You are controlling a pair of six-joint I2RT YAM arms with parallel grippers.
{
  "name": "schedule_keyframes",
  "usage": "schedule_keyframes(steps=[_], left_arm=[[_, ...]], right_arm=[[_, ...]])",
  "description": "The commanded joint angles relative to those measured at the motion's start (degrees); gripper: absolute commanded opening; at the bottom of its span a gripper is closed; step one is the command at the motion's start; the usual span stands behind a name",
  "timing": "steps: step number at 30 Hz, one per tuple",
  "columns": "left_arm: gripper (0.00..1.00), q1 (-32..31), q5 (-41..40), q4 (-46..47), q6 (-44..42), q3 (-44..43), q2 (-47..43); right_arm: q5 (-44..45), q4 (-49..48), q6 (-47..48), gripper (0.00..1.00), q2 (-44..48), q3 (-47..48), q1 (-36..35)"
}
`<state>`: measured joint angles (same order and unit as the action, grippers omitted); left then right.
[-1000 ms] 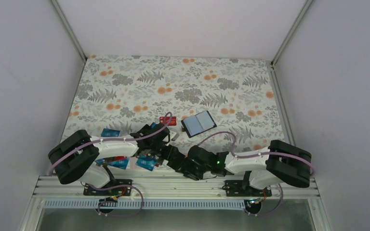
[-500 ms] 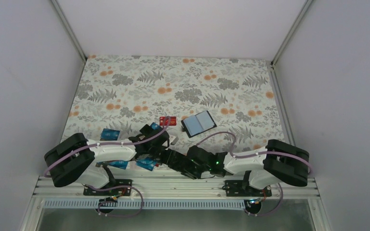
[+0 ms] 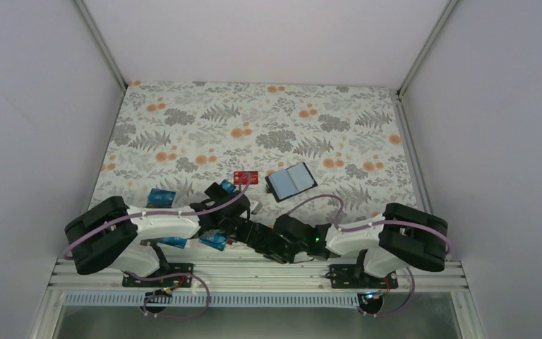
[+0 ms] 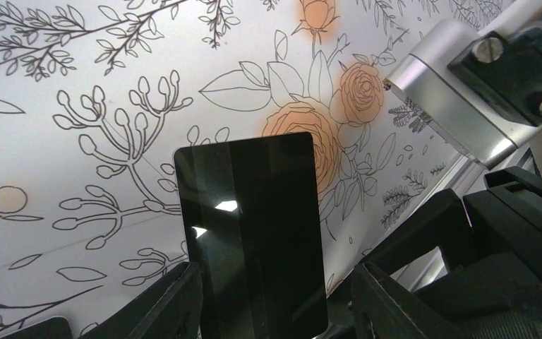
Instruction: Put the credit cards into the card holder
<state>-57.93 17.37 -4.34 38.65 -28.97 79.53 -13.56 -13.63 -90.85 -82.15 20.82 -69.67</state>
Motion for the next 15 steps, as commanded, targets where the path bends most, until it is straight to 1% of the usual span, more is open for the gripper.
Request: schedule_keyframes(steps=[1, 6, 15], left_arm=[[0.54, -2.33, 3.74, 0.57, 1.35, -0.33, -0.93], [0.54, -3.27, 4.0, 0.99, 2.21, -0.43, -1.77], [0.54, -4.03, 3.84, 1.13, 2.6, -0.43, -2.17]], right_arm=[[4.25, -5.21, -0.51, 0.38, 0.24, -1.08, 1.35], [5.12, -6.05, -0.36, 0.36, 1.13, -1.79, 1.88], [5.18, -8.08, 0.29, 0.28, 1.01, -2.28, 2.71]])
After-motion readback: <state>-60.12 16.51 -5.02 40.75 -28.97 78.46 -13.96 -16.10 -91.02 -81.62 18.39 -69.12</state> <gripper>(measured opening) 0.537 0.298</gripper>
